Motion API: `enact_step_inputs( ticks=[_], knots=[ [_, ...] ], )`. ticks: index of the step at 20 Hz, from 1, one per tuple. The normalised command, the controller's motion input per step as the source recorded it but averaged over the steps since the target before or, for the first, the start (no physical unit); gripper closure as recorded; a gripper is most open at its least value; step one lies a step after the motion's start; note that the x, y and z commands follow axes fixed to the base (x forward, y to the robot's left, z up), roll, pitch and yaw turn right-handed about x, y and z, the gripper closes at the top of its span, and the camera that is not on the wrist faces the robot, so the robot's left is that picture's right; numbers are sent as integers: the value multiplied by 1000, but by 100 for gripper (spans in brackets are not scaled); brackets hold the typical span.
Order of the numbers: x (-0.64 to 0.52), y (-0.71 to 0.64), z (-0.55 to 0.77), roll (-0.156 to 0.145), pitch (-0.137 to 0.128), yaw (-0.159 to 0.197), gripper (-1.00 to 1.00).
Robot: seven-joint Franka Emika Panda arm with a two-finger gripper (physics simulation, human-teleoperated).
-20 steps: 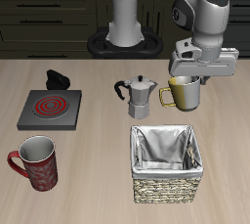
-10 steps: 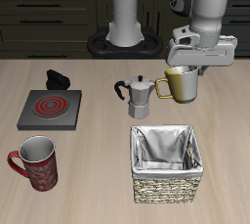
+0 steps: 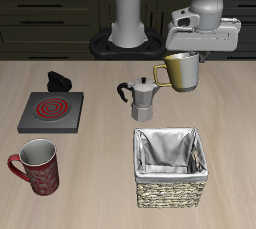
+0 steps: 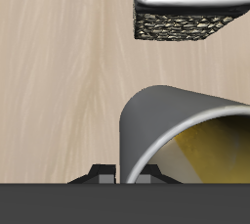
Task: Place the white and yellow mug in the basket
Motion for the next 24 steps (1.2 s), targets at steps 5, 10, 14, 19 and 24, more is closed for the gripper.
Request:
enact_step_inputs(
  ticks=[5,10,14,19,24],
  knots=[
    [92,-49,552,41,-72,35,100],
    [183,-145,484,44,-61,1,100],
    [137,-135,253,25,-28,18,100],
    [212,-242,278,3,-16,8,100],
    [306,-280,125,-33,24,-10,100]
  ],
)
